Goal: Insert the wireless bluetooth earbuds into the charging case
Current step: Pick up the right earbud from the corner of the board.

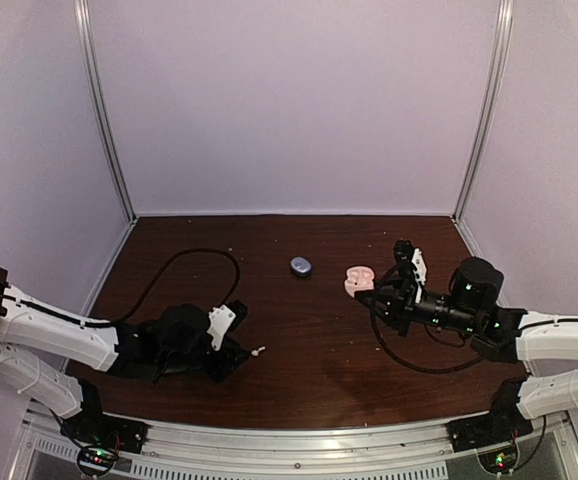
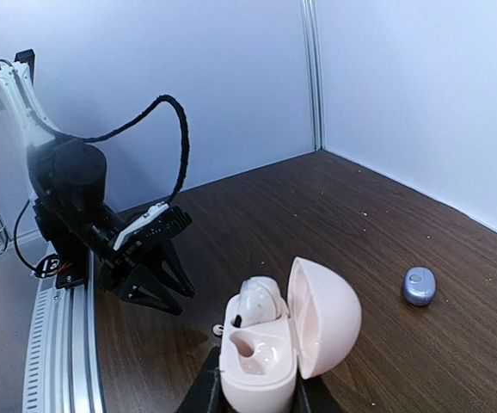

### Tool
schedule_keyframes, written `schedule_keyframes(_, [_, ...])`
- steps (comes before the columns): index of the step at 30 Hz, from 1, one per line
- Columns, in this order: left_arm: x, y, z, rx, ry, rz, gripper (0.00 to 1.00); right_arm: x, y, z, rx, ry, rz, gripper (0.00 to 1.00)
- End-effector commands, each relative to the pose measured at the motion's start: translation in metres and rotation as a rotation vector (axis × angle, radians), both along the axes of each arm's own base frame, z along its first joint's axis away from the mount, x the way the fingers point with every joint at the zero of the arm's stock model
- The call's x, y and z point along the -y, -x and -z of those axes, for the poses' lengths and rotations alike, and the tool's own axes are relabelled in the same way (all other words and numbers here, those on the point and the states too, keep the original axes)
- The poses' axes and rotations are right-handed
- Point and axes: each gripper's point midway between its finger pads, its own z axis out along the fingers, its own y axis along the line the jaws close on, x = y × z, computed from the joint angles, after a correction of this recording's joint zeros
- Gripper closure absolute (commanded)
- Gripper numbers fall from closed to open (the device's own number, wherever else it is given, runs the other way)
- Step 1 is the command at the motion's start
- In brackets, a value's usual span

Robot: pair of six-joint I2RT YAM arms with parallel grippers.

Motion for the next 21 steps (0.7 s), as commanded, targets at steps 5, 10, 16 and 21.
schedule_keyframes(5, [0.005, -0.001, 0.027, 0.021, 0.042, 0.056, 0.59, 0.003, 0.009, -0.012, 0.029, -0.047, -0.020, 1.00])
schedule_keyframes(10, [0.008, -0.004, 0.043, 0.067, 0.004, 0.091, 0.59, 0.006, 0.009, -0.013, 0.031, -0.049, -0.007, 1.00])
schedule_keyframes(16, [0.014, -0.005, 0.054, 0.102, 0.022, 0.119, 0.60, 0.008, 0.008, -0.014, 0.033, -0.047, 0.007, 1.00])
schedule_keyframes(21, [0.014, -0.009, 0.065, 0.100, 0.012, 0.103, 0.61, 0.009, 0.007, -0.015, 0.032, -0.045, 0.012, 1.00])
